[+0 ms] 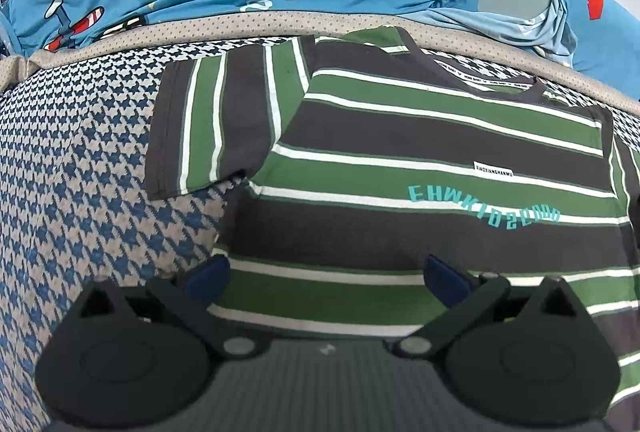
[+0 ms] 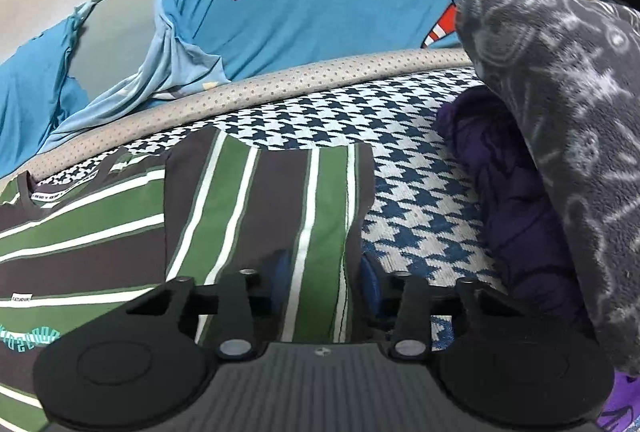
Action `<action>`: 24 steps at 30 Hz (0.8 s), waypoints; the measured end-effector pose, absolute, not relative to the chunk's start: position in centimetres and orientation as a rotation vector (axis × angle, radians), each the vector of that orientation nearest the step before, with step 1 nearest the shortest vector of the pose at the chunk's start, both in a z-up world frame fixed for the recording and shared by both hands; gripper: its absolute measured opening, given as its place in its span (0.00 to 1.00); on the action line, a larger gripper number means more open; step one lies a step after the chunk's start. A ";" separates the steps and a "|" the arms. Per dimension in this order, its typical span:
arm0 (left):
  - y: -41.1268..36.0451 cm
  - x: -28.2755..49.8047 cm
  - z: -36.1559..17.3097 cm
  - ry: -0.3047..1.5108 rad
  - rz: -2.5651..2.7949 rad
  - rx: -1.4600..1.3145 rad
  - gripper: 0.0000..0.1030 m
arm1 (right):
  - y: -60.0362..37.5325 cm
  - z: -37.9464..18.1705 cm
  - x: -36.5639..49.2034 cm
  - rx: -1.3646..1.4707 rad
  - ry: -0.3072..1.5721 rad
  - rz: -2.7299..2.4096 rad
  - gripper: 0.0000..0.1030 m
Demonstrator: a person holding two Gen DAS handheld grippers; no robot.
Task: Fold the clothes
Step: 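Close the right tool on the shirt's side edge near the sleeve, then lift and fold the gripped side with sleeve over toward the shirt center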
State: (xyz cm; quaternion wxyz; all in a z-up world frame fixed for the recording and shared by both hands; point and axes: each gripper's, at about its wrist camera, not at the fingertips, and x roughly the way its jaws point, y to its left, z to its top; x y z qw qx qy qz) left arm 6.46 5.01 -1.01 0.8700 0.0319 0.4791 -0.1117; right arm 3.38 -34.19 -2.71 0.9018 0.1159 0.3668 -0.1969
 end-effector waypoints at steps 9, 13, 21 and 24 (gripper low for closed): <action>5.5 6.3 -1.0 0.992 -0.226 0.061 1.00 | -33.6 -1.7 3.5 0.280 0.709 -0.416 0.07; 6.0 6.4 -1.1 0.994 -0.215 0.051 1.00 | -32.9 0.0 3.0 0.304 0.628 -0.388 0.07; 6.5 6.3 -1.4 0.993 -0.210 0.053 1.00 | -30.0 2.5 2.8 0.303 0.507 -0.261 0.07; 6.7 6.2 -1.5 0.992 -0.208 0.052 1.00 | -28.6 2.6 3.1 0.285 0.496 -0.212 0.07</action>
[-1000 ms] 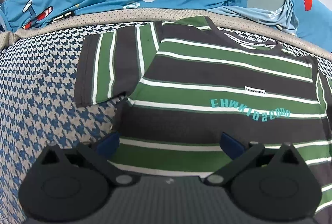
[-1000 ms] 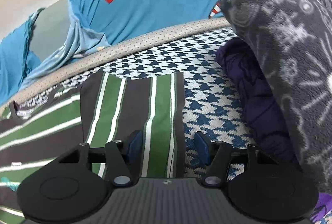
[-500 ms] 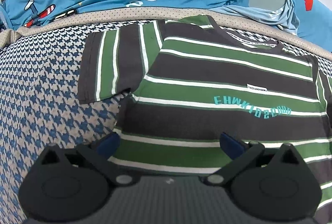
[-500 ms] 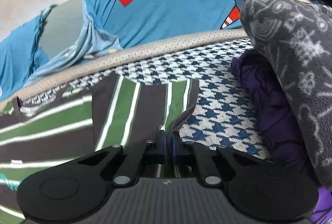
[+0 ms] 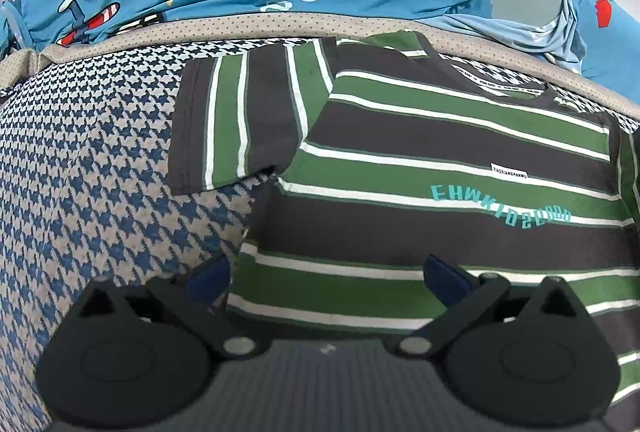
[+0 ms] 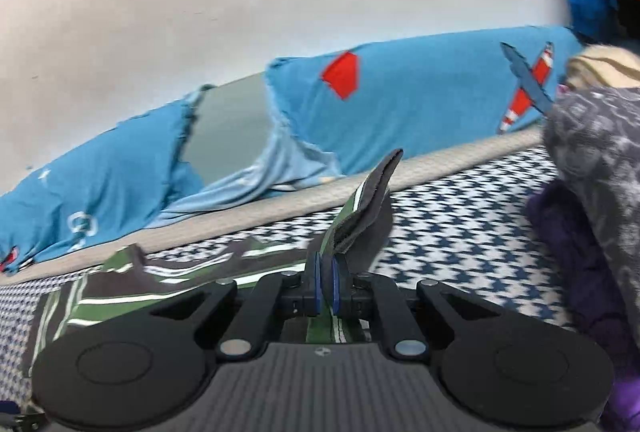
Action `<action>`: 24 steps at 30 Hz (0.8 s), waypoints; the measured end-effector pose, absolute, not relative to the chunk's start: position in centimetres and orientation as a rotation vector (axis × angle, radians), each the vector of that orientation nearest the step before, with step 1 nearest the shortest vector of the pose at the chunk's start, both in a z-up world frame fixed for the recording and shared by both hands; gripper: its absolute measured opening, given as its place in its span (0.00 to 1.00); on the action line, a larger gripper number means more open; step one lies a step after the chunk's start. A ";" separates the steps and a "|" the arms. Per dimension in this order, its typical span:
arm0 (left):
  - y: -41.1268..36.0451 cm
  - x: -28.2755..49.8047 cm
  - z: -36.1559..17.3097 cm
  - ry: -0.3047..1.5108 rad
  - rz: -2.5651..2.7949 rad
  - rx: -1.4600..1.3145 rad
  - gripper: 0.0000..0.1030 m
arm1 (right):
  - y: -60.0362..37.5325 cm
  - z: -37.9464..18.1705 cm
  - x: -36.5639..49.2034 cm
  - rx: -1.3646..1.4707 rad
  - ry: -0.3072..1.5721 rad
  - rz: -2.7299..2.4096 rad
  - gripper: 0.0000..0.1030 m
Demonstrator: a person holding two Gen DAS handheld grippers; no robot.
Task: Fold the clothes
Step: 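Lift and fold the gripped side with sleeve over toward the shirt center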
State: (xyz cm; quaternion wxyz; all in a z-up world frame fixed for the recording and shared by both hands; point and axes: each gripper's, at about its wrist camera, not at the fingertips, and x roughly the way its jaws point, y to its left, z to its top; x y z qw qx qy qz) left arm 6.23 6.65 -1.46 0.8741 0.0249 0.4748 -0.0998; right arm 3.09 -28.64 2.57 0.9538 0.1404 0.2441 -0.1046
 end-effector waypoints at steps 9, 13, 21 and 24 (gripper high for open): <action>7.4 6.4 -1.8 0.997 -0.192 0.043 1.00 | -23.9 2.2 3.7 0.193 0.493 -0.086 0.07; 7.7 6.3 -2.0 0.999 -0.189 0.042 1.00 | -22.0 1.5 4.0 0.164 0.514 -0.038 0.07; 7.6 6.4 -1.9 1.003 -0.187 0.037 1.00 | -18.6 -0.6 5.3 0.113 0.615 0.071 0.11; 7.6 6.5 -1.8 1.001 -0.186 0.033 1.00 | -18.2 -0.8 5.2 0.114 0.646 0.129 0.16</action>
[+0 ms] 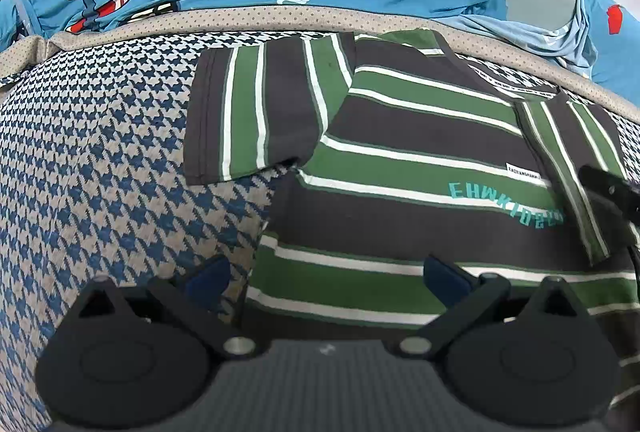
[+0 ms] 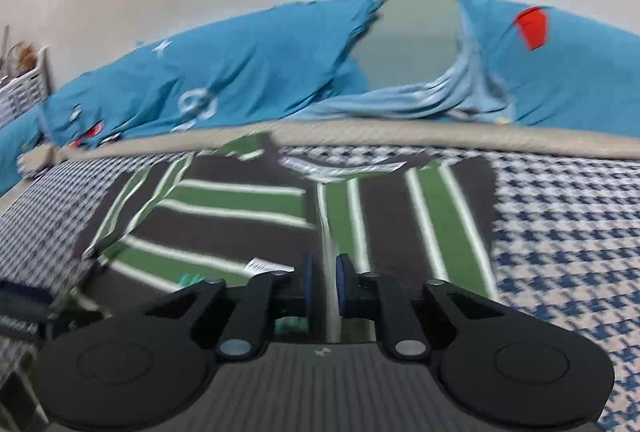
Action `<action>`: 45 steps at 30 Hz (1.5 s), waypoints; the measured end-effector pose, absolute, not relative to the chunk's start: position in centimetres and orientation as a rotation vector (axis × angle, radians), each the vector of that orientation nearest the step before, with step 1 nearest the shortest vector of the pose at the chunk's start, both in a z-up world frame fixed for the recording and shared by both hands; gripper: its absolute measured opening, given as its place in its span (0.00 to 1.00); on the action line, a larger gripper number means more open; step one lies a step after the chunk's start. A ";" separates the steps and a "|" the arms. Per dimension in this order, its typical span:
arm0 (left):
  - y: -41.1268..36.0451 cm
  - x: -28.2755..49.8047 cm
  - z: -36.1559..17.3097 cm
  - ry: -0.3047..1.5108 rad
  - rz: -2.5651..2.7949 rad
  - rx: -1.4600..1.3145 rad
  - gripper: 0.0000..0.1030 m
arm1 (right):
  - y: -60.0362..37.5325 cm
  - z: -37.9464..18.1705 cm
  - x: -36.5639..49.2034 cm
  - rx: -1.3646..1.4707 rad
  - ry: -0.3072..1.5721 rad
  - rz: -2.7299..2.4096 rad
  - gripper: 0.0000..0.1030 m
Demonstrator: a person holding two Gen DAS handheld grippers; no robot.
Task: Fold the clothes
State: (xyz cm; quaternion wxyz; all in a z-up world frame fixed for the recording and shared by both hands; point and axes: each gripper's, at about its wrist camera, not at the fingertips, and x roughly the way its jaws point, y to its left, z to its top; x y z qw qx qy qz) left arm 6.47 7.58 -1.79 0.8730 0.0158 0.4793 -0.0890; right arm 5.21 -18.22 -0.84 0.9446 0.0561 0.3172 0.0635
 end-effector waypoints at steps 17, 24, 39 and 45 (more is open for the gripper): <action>8.2 7.2 -2.1 1.035 -0.159 -0.008 1.00 | -22.2 -1.6 5.8 0.264 0.724 -0.025 0.20; 7.4 7.1 -2.4 1.044 -0.177 -0.004 1.00 | -22.3 -2.7 5.9 0.293 0.776 0.012 0.25; 9.9 8.9 -2.4 1.023 -0.175 -0.076 1.00 | -19.7 -2.5 5.5 0.136 0.823 0.066 0.46; 12.2 10.0 -3.5 1.028 -0.137 -0.165 1.00 | -19.1 -2.7 5.3 0.097 0.833 0.064 0.51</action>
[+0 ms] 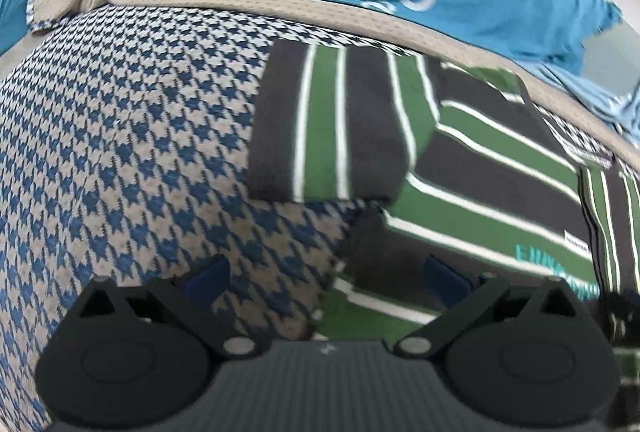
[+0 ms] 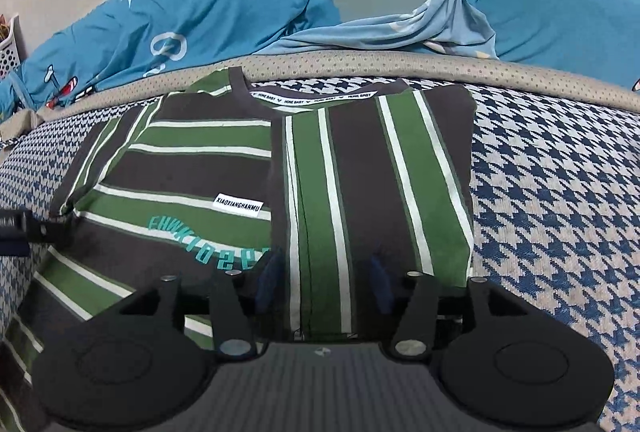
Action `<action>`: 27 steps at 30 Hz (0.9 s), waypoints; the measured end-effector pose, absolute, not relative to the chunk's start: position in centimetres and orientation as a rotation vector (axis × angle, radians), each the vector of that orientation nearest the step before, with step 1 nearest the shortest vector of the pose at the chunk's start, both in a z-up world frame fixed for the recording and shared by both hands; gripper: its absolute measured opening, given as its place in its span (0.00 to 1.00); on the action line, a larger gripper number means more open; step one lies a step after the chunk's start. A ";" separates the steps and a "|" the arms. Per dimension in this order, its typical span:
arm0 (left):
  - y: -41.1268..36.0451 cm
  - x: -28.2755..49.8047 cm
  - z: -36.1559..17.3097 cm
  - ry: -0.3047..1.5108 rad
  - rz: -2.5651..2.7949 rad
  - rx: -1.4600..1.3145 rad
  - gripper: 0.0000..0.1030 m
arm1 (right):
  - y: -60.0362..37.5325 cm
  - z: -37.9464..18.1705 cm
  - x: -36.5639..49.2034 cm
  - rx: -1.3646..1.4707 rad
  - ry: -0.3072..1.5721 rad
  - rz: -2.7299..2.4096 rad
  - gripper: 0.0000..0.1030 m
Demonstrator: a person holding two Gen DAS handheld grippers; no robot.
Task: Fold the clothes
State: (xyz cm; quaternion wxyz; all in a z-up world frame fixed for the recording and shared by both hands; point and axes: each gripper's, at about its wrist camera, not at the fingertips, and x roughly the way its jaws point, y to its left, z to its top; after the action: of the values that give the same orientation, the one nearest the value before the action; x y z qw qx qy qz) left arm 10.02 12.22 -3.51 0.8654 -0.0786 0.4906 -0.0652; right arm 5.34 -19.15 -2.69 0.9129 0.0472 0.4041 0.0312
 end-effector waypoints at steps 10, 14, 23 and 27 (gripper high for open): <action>16.2 13.1 -4.5 0.952 -0.102 -0.297 1.00 | -17.5 -3.1 5.0 -0.009 0.848 0.083 0.64; 17.0 14.5 -5.0 0.949 -0.120 -0.325 1.00 | -17.4 -3.2 5.0 -0.022 0.850 0.085 0.65; 17.6 16.9 -5.8 0.938 -0.172 -0.374 0.94 | -17.1 -3.3 5.0 -0.038 0.853 0.088 0.69; 17.4 17.7 -5.5 0.927 -0.193 -0.373 0.92 | -16.9 -3.4 4.9 -0.055 0.856 0.090 0.70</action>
State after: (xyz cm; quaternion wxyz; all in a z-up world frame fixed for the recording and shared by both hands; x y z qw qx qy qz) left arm 17.66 17.36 -5.51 0.8732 -0.1786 0.4439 -0.0926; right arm 4.94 -16.91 -3.37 0.9085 -0.0268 0.4148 0.0434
